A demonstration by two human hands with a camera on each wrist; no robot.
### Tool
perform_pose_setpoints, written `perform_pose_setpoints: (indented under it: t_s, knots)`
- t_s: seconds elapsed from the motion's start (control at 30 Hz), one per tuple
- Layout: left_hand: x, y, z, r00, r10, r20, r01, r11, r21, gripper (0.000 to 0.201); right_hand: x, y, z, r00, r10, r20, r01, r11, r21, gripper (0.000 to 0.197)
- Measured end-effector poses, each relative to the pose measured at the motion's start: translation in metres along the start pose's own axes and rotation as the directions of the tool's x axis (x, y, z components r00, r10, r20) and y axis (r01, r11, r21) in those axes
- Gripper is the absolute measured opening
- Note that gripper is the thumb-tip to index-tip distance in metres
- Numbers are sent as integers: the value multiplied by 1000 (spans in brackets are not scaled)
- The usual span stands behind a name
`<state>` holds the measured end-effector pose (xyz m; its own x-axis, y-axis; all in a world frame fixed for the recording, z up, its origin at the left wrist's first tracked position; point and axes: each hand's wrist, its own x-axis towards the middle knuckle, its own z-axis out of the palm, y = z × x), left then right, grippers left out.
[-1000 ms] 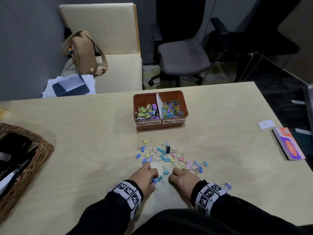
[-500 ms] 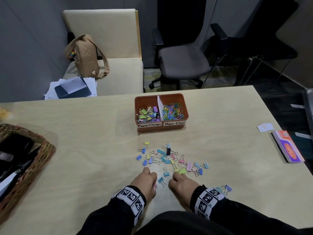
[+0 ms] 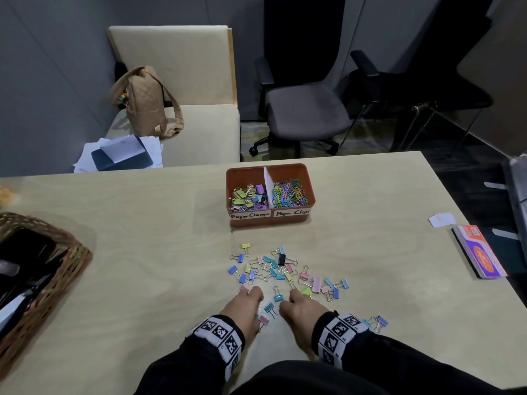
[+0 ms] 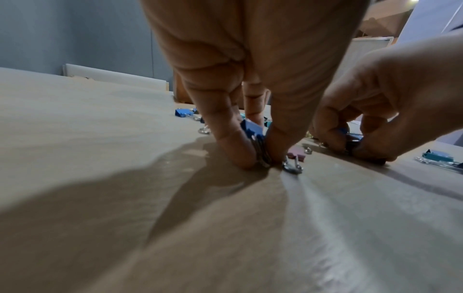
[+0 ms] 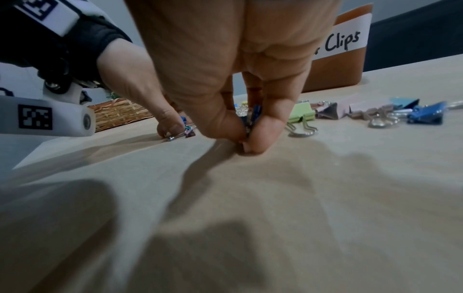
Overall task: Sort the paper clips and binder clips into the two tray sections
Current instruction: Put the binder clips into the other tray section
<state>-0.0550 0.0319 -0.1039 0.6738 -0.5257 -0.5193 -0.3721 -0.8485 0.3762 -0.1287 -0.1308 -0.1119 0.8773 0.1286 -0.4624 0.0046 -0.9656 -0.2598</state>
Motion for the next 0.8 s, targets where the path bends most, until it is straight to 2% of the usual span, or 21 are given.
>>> perform_pose_setpoints:
  t_s: [0.1, 0.23, 0.37, 0.53, 0.67, 0.8]
  knots:
    - [1, 0, -1, 1000, -10, 4, 10, 1000, -5, 33, 2, 0, -1, 1000, 2, 11, -2, 1000, -9, 34]
    - [1, 1, -6, 999, -5, 53, 5, 1000, 11, 14, 5, -1, -7, 998, 0, 56, 3, 998, -55, 36]
    - [0, 0, -4, 999, -2, 52, 1, 1000, 13, 14, 6, 0, -7, 1000, 3, 6, -3, 1000, -4, 26]
    - [0, 2, -2, 999, -36, 13, 35, 998, 54, 15, 11, -1, -15, 998, 41, -41, -38, 997, 72, 23]
    - [0, 1, -5, 998, -59, 9, 59, 998, 20, 14, 12, -1, -14, 999, 34, -30, -33, 998, 52, 21]
    - [1, 0, -4, 997, -74, 26, 74, 997, -17, 22, 13, -2, -12, 999, -17, 43, 18, 1000, -18, 24]
